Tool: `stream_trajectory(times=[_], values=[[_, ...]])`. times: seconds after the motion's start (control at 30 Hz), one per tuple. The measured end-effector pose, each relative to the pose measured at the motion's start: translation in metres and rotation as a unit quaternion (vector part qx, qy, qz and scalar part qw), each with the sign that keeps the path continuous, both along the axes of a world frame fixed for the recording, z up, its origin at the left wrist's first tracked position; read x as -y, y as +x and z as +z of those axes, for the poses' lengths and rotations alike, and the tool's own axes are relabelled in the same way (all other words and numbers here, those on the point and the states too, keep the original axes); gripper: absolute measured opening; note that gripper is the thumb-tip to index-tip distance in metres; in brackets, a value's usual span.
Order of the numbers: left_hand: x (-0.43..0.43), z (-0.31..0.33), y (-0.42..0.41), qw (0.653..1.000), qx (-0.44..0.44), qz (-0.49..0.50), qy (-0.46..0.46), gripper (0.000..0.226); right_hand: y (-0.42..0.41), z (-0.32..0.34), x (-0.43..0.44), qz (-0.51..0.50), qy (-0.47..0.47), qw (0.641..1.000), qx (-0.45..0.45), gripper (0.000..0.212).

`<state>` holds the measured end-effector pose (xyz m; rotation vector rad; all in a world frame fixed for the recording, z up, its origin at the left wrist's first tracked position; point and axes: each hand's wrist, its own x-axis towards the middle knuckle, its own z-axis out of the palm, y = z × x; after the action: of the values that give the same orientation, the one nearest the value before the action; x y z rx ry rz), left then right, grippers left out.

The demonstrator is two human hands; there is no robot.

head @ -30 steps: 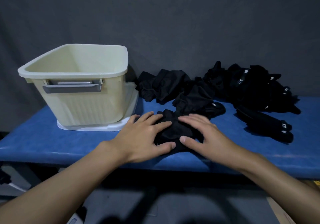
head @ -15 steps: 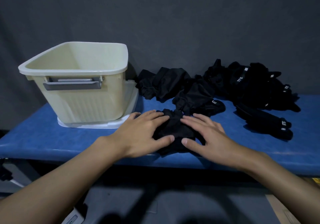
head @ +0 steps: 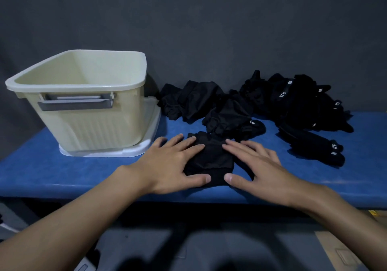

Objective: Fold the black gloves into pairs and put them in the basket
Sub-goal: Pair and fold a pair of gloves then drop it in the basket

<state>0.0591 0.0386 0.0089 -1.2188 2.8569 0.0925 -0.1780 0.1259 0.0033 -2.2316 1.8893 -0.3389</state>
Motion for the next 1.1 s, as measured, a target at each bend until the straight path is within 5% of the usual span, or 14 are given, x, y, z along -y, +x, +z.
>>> stream_trajectory(times=[0.17,0.43,0.83,1.1], values=[[-0.001,0.005,-0.002,1.0,0.014,0.008,0.008,0.103,-0.005,0.003,0.003,0.004,-0.02,0.999,0.046,0.079],[0.008,0.026,-0.028,0.992,-0.119,-0.016,-0.049,0.087,-0.022,0.006,0.015,-0.051,-0.108,0.982,0.143,0.044],[0.032,0.033,-0.077,0.992,-0.104,-0.066,-0.002,0.05,-0.05,-0.001,0.024,-0.098,-0.081,0.991,0.049,0.063],[0.035,0.031,-0.081,0.993,-0.082,-0.077,-0.013,0.055,-0.057,0.003,0.026,-0.074,-0.128,0.981,0.13,0.046]])
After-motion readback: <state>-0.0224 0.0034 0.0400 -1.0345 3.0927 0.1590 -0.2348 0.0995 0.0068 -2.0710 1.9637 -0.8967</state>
